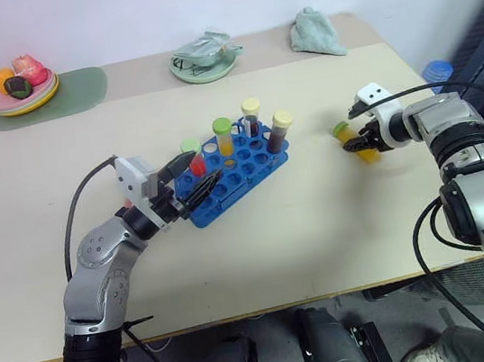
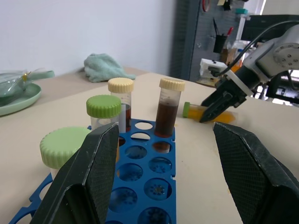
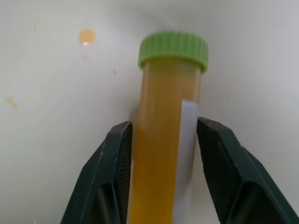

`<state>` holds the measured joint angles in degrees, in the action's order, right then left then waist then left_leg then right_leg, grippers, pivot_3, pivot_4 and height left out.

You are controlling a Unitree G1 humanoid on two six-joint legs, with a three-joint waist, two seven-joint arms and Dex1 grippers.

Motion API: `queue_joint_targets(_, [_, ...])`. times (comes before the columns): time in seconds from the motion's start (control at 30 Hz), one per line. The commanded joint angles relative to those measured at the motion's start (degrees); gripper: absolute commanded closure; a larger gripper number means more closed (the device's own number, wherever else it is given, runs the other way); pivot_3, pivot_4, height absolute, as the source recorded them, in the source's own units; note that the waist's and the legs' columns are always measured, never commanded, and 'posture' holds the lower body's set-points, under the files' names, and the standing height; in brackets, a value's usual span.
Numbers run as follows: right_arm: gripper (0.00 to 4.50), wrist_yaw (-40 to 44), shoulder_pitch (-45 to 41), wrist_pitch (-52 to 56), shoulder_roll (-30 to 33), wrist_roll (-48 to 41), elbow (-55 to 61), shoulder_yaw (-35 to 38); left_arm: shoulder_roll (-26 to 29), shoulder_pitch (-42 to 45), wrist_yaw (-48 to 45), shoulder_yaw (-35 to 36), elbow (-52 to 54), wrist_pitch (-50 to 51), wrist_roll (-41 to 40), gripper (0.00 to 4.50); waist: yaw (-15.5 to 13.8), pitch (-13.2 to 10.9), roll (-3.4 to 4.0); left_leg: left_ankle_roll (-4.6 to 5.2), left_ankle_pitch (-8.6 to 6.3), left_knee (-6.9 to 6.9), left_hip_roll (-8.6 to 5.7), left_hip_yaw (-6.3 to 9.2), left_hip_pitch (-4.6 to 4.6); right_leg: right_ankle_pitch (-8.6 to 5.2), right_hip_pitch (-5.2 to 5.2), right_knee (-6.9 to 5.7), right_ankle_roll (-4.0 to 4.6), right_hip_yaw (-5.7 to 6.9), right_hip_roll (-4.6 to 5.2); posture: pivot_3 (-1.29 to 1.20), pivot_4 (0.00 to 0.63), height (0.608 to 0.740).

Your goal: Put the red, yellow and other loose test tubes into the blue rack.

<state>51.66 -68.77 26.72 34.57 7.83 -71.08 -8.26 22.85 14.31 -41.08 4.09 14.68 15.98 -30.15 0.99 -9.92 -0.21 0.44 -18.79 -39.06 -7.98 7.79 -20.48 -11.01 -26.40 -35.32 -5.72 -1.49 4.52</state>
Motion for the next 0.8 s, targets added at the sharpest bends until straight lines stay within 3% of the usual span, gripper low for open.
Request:
queue_joint_targets(0.03, [2.33,-0.76,-2.85,-0.88,-0.01,-0.25,-0.08,1.35,0.01,0.34,0.11,0.85,1.88,-0.22,-0.98,1.23,-0.2,0.0,0.0,0.0,0.0,0.0,0.0,0.0,-0.01,0.0,-0.01,0.0,0.0,0.0,0.0,0.0,0.15,0.74])
queue_joint_targets(0.8, [2.33,2.37,-0.75,-1.76,0.39,2.71,0.3,-0.45,0.3,0.86,0.28,0.66,2.76,1.59,-1.52,1.23,-0.23,0.0,0.0,0.0,0.0,0.01,0.0,0.01,-0.03,0.0,-0.01,0.01,0.0,0.01,0.01,0.0,0.15,0.74])
